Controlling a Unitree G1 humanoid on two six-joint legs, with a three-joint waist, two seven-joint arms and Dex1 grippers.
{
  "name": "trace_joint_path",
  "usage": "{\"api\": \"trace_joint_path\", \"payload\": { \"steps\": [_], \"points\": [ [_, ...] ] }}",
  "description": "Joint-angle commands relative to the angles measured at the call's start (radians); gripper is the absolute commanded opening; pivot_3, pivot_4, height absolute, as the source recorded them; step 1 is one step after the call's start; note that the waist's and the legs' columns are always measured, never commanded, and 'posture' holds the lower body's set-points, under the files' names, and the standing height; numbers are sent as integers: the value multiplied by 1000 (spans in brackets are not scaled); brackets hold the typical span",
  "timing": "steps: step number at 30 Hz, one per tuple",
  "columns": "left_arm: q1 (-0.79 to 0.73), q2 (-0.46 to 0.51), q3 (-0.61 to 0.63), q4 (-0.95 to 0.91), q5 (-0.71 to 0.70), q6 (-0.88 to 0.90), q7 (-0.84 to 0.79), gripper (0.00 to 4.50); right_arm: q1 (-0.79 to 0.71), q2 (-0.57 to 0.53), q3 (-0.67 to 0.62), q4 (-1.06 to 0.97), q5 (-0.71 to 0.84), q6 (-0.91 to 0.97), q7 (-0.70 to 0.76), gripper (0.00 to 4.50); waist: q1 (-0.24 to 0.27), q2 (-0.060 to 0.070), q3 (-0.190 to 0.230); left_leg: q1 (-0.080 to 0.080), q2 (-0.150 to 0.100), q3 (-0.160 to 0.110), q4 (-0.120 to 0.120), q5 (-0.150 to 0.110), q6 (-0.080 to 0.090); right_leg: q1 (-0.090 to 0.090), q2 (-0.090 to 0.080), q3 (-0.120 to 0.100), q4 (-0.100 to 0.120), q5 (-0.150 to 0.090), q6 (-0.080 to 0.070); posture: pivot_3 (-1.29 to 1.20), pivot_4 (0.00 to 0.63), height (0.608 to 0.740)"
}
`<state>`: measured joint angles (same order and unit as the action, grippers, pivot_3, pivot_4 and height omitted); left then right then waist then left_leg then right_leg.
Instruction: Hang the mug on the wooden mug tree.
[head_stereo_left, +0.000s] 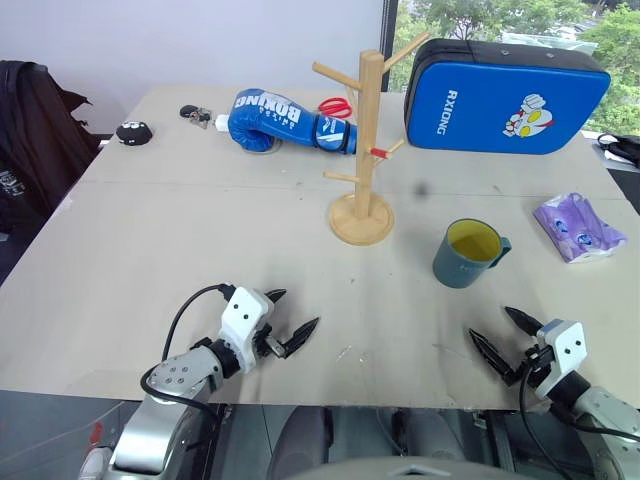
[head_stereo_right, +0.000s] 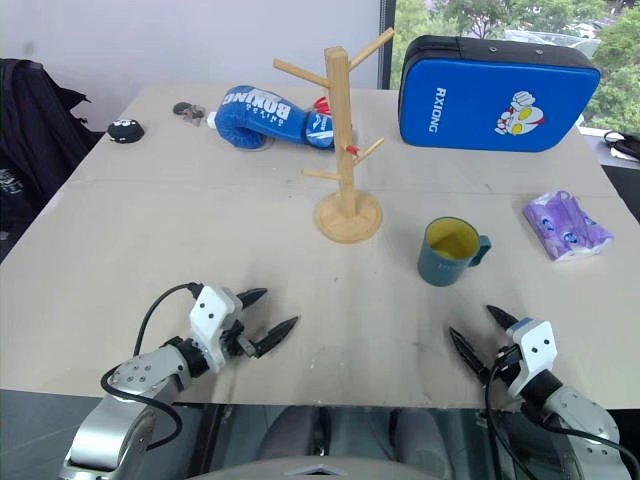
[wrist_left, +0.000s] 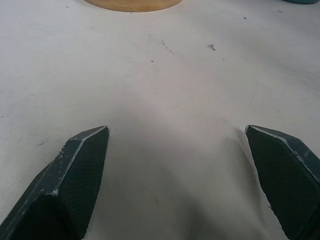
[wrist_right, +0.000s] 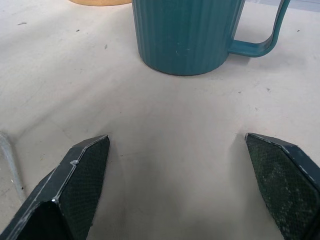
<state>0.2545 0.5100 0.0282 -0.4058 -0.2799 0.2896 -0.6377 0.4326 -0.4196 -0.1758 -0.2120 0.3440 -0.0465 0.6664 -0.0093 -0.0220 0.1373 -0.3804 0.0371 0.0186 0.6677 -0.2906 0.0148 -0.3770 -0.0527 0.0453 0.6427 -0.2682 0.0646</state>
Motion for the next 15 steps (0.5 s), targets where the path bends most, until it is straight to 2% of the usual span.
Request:
{"api": "trace_joint_path", "payload": {
  "steps": [1, 15],
  "points": [
    [-7, 4, -2, -32, -34, 29, -13, 4500, -13, -17, -45, 10, 13, -3, -3, 4375, 0, 0, 0, 0, 0, 0, 0, 0, 0, 0, 0, 0, 0, 0, 0, 0, 150, 737],
    [-33, -9, -10, -39, -46, 42, -8, 4500, -38, -30, -79, 16, 22, 13, -9, 4375, 0, 1, 1, 0, 0, 0, 0, 0, 0, 0, 0, 0, 0, 0, 0, 0, 150, 737]
  ]
}}
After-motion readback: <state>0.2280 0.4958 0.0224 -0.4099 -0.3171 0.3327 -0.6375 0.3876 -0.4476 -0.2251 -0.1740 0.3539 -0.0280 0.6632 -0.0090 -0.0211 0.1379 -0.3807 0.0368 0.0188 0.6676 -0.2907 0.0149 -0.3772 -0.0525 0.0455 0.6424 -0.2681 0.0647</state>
